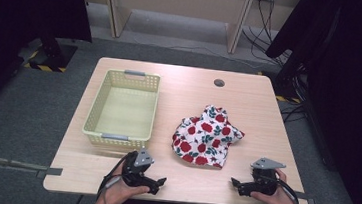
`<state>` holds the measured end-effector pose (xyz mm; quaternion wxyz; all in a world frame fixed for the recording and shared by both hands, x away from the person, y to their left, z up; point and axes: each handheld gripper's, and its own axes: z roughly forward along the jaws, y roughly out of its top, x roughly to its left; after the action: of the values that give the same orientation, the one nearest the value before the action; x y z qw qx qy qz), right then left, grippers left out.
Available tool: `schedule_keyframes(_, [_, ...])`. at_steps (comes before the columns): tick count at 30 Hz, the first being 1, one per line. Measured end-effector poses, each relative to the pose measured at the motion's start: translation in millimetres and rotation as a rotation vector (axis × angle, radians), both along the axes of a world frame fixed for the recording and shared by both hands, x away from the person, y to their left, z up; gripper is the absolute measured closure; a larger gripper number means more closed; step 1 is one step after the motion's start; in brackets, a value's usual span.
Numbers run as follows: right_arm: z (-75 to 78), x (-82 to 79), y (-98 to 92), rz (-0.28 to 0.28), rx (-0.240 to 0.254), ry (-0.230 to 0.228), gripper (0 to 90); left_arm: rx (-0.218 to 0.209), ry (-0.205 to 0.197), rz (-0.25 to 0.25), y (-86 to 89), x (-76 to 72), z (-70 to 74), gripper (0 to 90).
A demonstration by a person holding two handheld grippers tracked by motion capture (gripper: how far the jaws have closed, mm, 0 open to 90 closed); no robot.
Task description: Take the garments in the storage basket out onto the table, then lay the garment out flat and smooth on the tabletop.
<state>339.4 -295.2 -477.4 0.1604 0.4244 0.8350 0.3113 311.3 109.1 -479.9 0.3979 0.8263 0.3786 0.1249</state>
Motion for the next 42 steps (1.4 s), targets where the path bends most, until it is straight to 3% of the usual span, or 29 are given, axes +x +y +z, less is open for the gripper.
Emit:
schedule_keyframes(9, [0.0,-0.1,0.1,-0.001,0.001,0.001,0.3,0.048,0.003,0.013,7.1,-6.2,-5.7,2.0])
schedule_keyframes(13, [-0.1,-0.3,0.0,-0.001,0.001,0.000,0.3,0.084,-0.015,0.010,5.4,-8.9,-7.0,2.0])
schedule_keyframes(42, [-0.3,-0.7,0.7,0.002,0.004,0.000,0.4,0.075,-0.027,0.032,12.3,-20.9,-9.0,0.9])
